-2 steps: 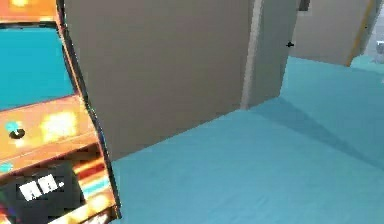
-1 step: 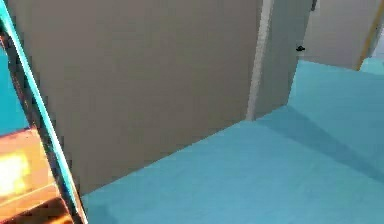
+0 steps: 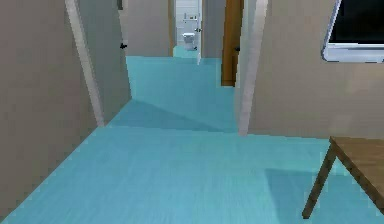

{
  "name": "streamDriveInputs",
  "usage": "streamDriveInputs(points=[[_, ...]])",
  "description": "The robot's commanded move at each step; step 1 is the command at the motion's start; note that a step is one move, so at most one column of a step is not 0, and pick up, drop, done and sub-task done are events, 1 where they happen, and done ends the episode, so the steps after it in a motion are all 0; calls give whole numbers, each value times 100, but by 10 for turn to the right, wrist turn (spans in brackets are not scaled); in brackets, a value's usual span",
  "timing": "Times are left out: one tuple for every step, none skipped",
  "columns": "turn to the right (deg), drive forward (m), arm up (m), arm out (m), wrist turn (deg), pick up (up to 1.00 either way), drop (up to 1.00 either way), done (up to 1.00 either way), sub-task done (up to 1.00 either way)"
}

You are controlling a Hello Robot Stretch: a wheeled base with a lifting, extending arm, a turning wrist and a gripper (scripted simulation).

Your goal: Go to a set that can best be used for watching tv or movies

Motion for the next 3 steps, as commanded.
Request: streamDriveInputs(points=[[180,0,0,0,0,0,0,0,0],[0,100,0,0,0,0,0,0,0],[0,65,0,0,0,0,0,0,0]])
